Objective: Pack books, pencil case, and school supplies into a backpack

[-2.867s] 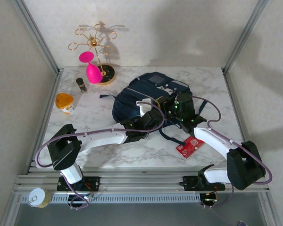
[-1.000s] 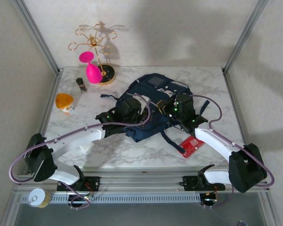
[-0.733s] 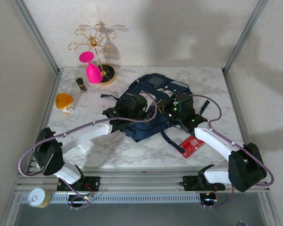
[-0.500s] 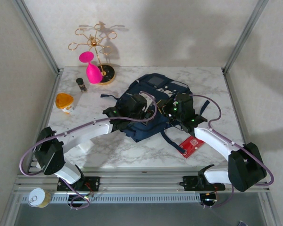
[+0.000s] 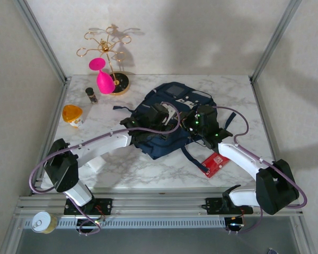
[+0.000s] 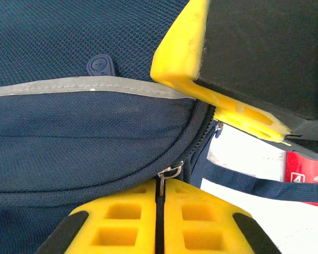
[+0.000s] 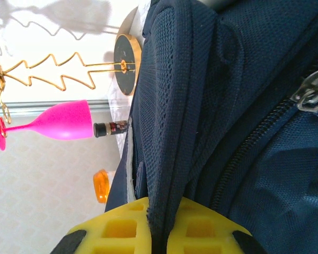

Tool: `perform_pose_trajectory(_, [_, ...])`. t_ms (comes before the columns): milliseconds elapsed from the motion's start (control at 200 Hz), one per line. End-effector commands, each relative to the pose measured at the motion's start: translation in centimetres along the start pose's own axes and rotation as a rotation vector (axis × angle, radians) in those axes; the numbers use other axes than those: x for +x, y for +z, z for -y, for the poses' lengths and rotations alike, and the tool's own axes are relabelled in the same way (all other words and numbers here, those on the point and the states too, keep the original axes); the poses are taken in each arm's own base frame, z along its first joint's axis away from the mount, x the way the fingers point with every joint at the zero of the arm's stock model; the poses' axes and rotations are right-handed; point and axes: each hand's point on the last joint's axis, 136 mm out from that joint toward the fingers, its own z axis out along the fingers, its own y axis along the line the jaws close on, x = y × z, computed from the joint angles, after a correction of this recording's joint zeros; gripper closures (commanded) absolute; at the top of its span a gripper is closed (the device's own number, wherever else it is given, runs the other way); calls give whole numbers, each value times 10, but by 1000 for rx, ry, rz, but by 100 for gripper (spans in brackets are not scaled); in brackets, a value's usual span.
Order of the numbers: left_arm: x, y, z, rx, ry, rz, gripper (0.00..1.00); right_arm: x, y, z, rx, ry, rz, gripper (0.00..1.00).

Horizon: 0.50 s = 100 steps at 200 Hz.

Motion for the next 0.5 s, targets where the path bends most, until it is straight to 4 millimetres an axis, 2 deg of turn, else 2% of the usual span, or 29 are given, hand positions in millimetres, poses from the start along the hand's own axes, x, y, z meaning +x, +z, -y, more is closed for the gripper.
perform_pose_trajectory(0, [-13, -10, -2, -14, 22, 37, 100, -9, -11, -54, -158, -64, 28, 100])
perform_pose_trajectory(175, [12, -22, -21, -30, 39, -25, 100, -16, -11, -61, -188, -75, -59, 100])
perform_pose_trajectory(380, [32, -39, -56, -81, 39, -32, 100, -34, -8, -55, -161, -112, -98, 100])
perform_pose_trajectory(496, [41, -35, -68, -90, 34, -60, 100, -48, 1, -47, -102, -155, -88, 100])
